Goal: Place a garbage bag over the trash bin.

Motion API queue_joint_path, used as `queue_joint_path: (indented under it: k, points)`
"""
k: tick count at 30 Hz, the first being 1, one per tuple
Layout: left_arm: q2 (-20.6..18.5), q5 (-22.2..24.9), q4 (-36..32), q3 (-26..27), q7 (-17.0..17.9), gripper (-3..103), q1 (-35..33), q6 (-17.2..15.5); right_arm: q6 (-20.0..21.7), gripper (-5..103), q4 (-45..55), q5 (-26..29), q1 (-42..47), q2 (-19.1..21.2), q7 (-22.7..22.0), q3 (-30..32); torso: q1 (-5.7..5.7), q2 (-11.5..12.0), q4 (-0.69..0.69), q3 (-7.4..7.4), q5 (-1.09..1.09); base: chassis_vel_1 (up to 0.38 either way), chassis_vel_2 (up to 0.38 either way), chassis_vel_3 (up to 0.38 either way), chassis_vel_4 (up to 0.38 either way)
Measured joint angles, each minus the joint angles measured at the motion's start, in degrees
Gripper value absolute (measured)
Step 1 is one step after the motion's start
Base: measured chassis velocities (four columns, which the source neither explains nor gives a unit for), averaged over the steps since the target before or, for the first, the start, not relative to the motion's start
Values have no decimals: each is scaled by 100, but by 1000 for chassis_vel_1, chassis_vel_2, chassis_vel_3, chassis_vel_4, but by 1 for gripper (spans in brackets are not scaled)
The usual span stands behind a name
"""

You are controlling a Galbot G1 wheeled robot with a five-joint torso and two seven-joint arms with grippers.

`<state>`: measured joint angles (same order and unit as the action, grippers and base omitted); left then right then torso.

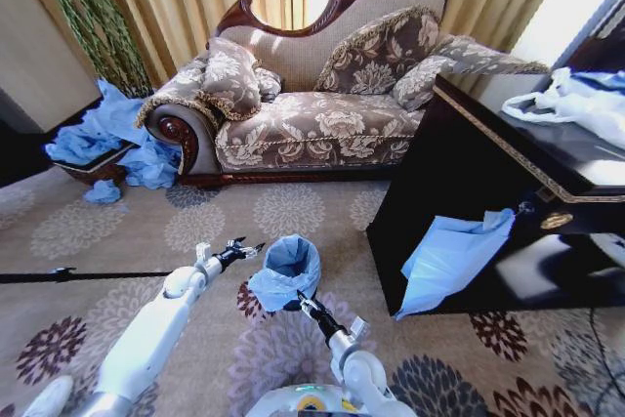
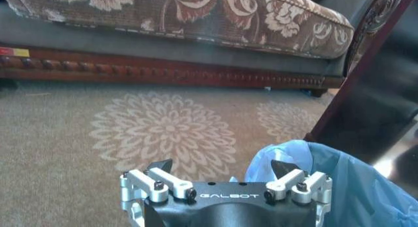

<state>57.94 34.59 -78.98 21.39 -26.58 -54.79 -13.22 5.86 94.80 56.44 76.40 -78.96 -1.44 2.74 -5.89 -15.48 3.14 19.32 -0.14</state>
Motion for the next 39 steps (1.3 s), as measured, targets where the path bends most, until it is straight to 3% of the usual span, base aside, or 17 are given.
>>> queue_joint_path:
  k: [2,19,23,30,34,36,39]
  points:
    - [3,0,0,-1,3,100,-3,3,-6,68,-8,-5,1,-5,28,3,0,0,0,0,-1,0,0,0,0]
    - [72,5,22,-11,5,100,0,26,-21,22,112,-270,13,62,-5,-68,0,-2,1,0,-2,0,0,0,0]
    - [83,3,36,-14,1,100,2,32,49,28,154,-315,8,93,-91,-122,-1,0,-1,2,0,0,0,0,0]
    - [116,2,66,-6,-8,100,-32,50,53,61,261,-433,-102,87,-181,-217,0,1,0,2,-2,0,0,0,0]
    - [132,3,76,-5,-9,100,-48,63,51,71,302,-466,-145,95,-194,-220,-1,1,0,2,-1,0,0,0,0]
    - [139,5,76,-4,-10,100,-57,72,48,82,405,-459,-147,163,-208,-221,0,1,0,1,-1,0,0,0,0]
    - [134,10,75,-3,-9,100,-58,74,55,88,482,-438,-110,227,-208,-225,0,1,0,1,-1,0,0,0,0]
